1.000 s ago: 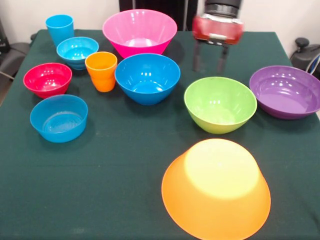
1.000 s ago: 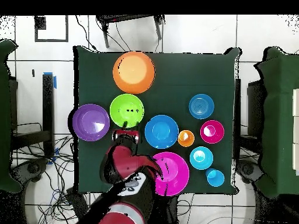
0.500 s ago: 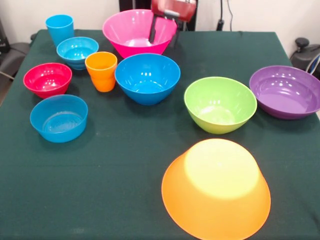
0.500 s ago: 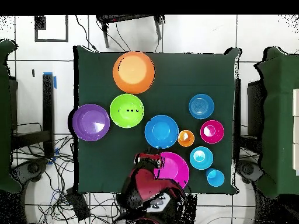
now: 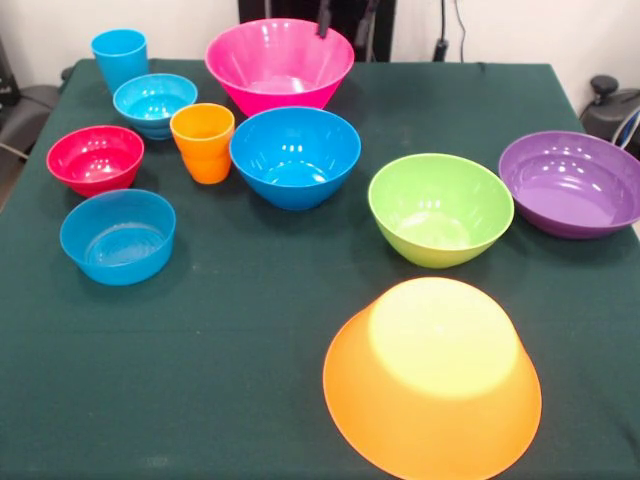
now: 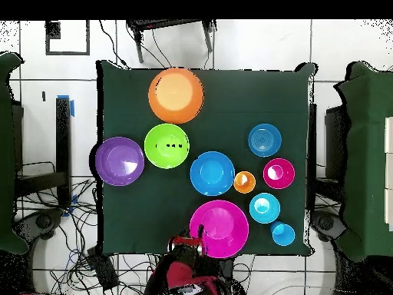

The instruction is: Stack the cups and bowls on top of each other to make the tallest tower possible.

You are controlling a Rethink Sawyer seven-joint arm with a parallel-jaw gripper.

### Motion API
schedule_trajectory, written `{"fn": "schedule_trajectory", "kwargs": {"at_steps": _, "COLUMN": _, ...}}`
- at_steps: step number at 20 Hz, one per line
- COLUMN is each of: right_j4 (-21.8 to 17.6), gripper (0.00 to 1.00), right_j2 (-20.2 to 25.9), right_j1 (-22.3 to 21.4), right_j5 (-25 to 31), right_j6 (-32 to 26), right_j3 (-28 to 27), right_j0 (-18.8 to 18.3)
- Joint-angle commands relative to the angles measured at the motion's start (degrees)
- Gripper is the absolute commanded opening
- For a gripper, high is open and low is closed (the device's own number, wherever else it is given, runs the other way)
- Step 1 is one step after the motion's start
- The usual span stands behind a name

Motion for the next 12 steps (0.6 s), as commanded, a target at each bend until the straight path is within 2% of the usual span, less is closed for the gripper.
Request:
{"fn": "schedule_trajectory", "kwargs": {"at_steps": 1, "right_j4": 8.73, "gripper": 1.00, "right_j2": 3.97, "right_j1": 7.65, "right_j5": -5.18, "right_j6": 14.94, "right_j3": 7.25, "right_j0": 5.61}}
{"fn": "schedule_trajectory", "kwargs": {"at_steps": 6, "right_j4": 12.27, "gripper": 1.00, "right_j2": 5.71, "right_j1": 10.00, "right_j5": -8.74, "right_j6": 16.96, "right_j3": 8.23, "right_j0": 8.46}}
{"fn": "schedule_trajectory", "kwargs": {"at_steps": 12, "right_j4": 12.84, "gripper": 1.00, "right_j2": 6.64, "right_j1": 13.60, "right_j5": -10.89, "right_j6": 18.22, "right_j3": 5.88, "right_j0": 9.01}}
